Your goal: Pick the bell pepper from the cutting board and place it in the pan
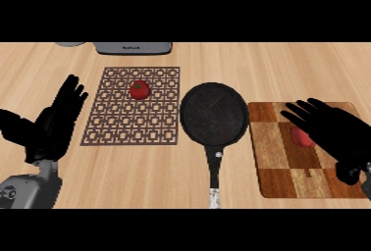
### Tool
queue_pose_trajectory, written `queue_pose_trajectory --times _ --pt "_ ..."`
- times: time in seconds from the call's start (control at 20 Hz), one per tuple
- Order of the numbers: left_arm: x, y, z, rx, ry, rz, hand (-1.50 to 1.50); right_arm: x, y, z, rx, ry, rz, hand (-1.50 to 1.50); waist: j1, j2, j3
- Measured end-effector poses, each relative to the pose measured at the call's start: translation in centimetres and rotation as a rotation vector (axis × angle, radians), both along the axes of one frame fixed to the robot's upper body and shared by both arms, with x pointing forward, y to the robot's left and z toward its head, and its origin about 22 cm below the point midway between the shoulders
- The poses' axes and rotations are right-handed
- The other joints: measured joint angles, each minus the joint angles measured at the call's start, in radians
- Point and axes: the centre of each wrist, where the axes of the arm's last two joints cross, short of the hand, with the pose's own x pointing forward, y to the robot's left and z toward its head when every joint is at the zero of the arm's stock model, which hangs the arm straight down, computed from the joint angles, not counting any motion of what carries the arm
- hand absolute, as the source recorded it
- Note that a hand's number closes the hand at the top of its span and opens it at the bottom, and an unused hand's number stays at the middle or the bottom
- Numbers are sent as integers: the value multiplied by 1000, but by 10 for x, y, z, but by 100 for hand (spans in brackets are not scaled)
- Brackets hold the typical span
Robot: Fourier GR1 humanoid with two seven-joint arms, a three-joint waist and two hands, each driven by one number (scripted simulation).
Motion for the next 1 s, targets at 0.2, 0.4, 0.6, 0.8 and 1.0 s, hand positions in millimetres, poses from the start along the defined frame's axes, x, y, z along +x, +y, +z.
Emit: queue_pose_trajectory --times 0.2,0.4,0.6,0.8,1.0 --pt "4 0 2 -1 -2 -3 0 8 7 -13 -37 4 -27 -150 1 1 0" --pt "-2 1 -4 -5 0 0 0 13 3 -26 -59 -4 -61 -150 1 1 0" --pt "0 1 -2 0 -1 5 0 26 6 -33 -56 0 -78 -150 2 1 0" --pt "-5 -1 -2 1 2 1 0 36 1 -44 -68 15 -79 -150 2 1 0" --pt "-5 4 -3 1 -2 0 0 45 -9 -55 -86 31 -81 -150 3 1 0"
